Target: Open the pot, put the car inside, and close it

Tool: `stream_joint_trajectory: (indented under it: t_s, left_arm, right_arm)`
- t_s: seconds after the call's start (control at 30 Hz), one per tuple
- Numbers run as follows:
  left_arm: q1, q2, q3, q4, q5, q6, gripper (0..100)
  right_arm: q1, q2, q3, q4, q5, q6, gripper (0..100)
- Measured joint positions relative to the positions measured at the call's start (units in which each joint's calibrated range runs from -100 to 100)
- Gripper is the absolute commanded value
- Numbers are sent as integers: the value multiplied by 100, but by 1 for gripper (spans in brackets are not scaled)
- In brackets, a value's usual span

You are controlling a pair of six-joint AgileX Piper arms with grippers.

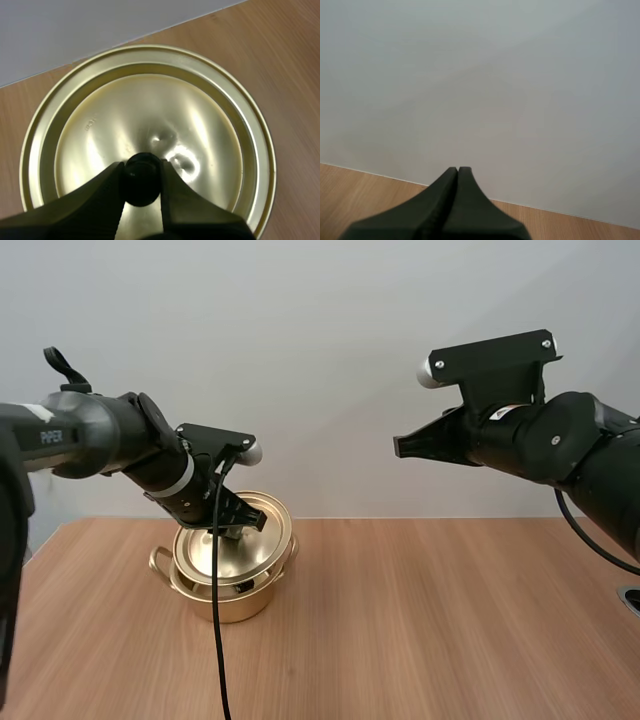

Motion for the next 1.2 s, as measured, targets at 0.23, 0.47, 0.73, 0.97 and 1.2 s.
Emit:
stream_joint_trajectory:
  t_s: [0.23, 0.47, 0.73, 0.97, 1.2]
  left_arm:
    - [0, 216, 0, 241, -125, -9, 0]
    - [0, 459, 0, 477, -153, -104, 0]
    - [0, 614, 0, 520, -405, -104, 0]
    - [0, 785, 0, 520, -491, -120, 1]
    - [0, 785, 0, 510, -531, -120, 62]
  right_arm:
    - [0, 0, 0, -29, 16, 0, 0]
    - [0, 0, 0, -57, 16, 0, 0]
    - [0, 0, 0, -57, 34, 0, 0]
    - [0, 0, 0, -57, 34, 0, 0]
    - [0, 0, 0, -70, 34, 0, 0]
